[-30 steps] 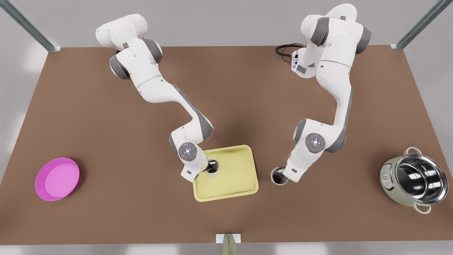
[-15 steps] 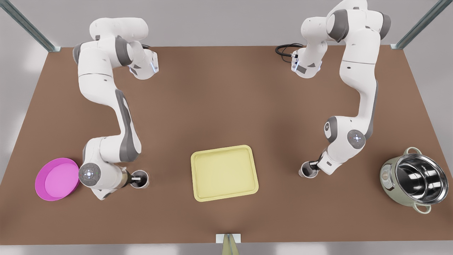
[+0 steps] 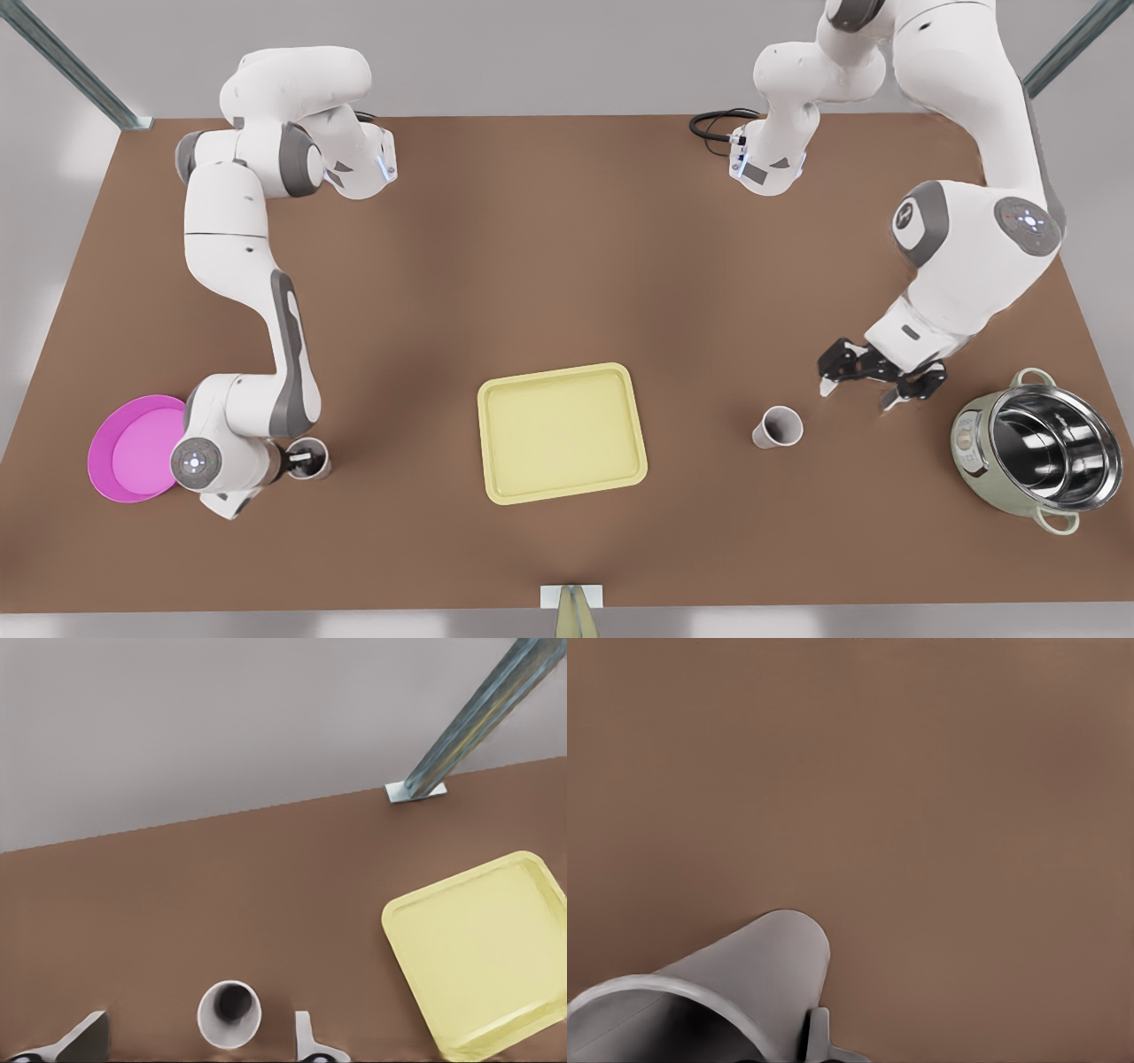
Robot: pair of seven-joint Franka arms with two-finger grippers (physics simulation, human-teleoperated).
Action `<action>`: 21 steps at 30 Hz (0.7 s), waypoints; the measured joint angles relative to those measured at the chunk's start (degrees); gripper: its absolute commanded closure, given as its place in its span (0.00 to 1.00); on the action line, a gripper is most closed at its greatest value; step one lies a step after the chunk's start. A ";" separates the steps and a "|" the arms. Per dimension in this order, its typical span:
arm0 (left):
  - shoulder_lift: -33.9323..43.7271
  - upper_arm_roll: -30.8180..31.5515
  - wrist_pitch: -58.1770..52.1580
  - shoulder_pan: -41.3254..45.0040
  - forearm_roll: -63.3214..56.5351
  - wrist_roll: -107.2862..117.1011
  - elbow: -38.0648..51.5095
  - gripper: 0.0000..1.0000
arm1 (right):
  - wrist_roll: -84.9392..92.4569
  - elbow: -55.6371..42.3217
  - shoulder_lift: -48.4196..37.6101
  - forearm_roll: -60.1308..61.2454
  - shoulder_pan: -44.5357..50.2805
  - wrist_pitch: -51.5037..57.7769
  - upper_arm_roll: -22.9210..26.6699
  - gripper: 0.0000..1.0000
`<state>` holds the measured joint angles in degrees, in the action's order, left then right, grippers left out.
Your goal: Use the left arm to pick up the white IKEA cup from the tray and place it on the middle-left position; use the right arm to pick up the white IKEA cup from the tray and place it on the middle-right position
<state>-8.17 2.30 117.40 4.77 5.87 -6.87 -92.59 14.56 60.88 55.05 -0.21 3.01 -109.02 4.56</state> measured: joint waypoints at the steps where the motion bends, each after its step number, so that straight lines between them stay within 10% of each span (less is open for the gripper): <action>1: 2.10 -0.17 -1.37 -0.11 -0.41 0.28 -2.71 0.00 | 0.83 -0.10 -0.04 -0.27 -0.03 -0.34 0.00 0.49; 15: 4.76 -0.71 -9.08 -0.35 -4.34 3.25 -3.04 0.00 | 8.30 -0.35 -10.67 -0.80 1.60 4.79 -0.86 0.25; 18: 4.71 -0.77 -9.81 0.56 -4.42 3.73 -2.34 0.00 | 8.14 -0.32 -14.85 -0.75 2.55 7.38 -2.10 0.00; 21: 4.36 -0.69 -10.17 0.79 -4.26 4.12 -1.91 0.00 | 6.39 -0.29 -18.07 -0.18 2.74 9.89 -3.77 0.00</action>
<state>-3.81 1.62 107.23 5.56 1.61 -2.75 -94.50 20.95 60.59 36.98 -0.39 5.76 -99.13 0.79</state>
